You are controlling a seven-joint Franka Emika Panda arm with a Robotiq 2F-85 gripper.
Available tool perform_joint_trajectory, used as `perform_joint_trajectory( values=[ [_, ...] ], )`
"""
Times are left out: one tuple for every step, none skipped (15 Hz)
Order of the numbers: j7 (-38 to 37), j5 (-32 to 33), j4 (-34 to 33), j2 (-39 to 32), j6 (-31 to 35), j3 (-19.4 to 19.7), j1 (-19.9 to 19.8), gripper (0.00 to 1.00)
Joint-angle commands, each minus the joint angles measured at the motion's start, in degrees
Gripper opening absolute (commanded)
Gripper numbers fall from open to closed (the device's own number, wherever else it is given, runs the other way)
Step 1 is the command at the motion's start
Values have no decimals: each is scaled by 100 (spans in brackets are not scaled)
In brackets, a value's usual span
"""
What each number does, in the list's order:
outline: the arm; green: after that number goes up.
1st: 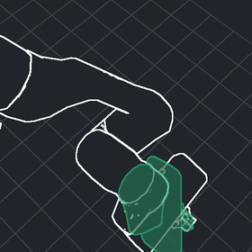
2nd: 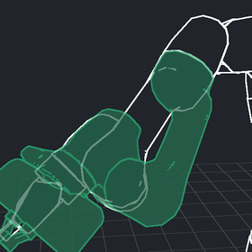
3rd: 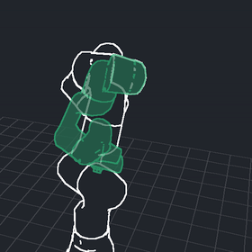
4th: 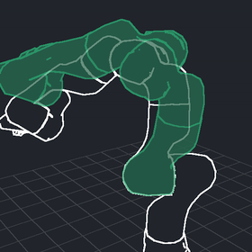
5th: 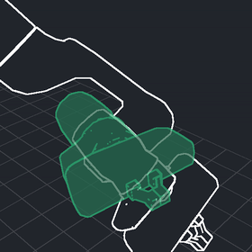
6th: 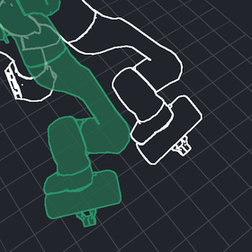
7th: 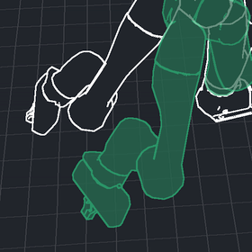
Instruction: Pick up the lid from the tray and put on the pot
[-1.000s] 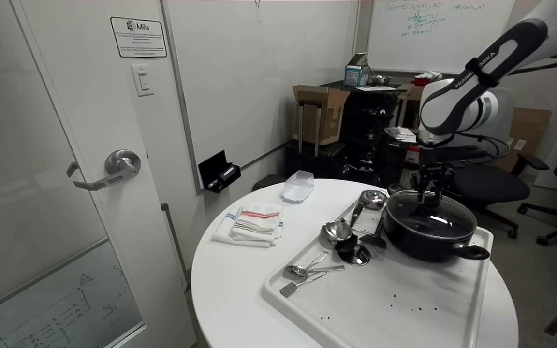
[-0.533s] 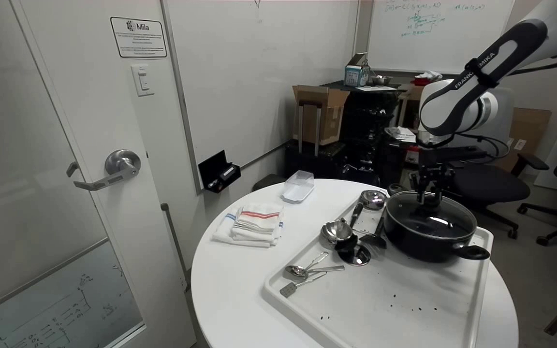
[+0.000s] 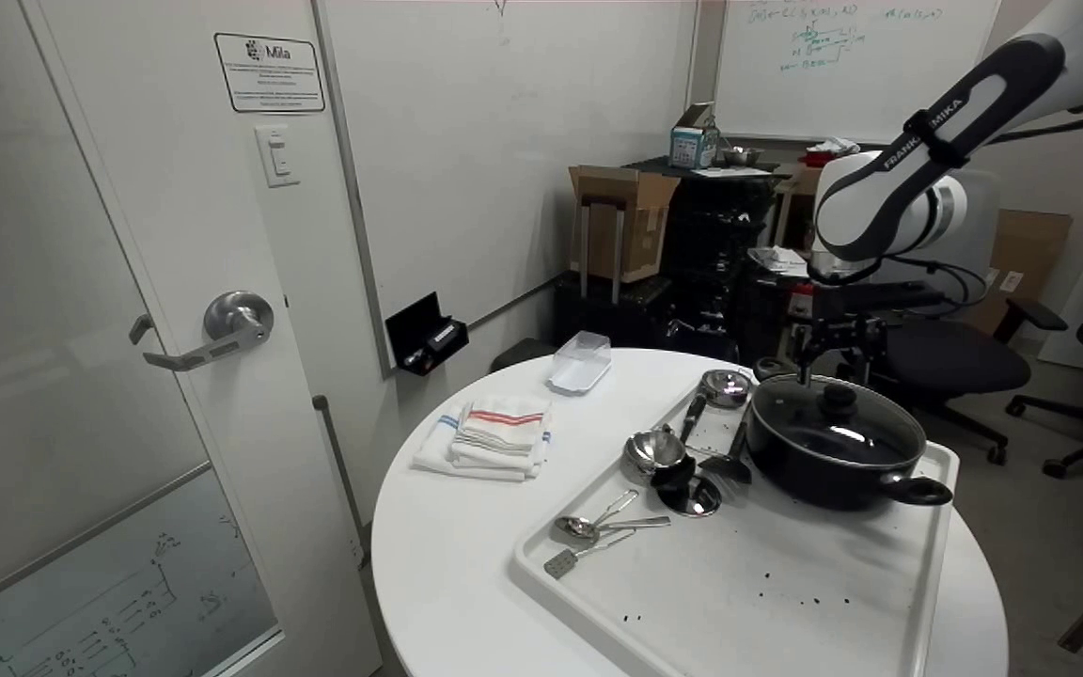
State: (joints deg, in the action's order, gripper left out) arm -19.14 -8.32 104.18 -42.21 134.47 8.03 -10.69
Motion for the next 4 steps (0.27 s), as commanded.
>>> perform_joint_trajectory(
  values=[
    [-26, -141, 16, 86, -33, 46, 72, 100],
    [-30, -136, 23, 98, -38, 49, 79, 100],
    [-17, -135, 51, 129, -37, 43, 81, 100],
    [-16, -128, 70, 150, -37, 45, 92, 100]
  ],
)
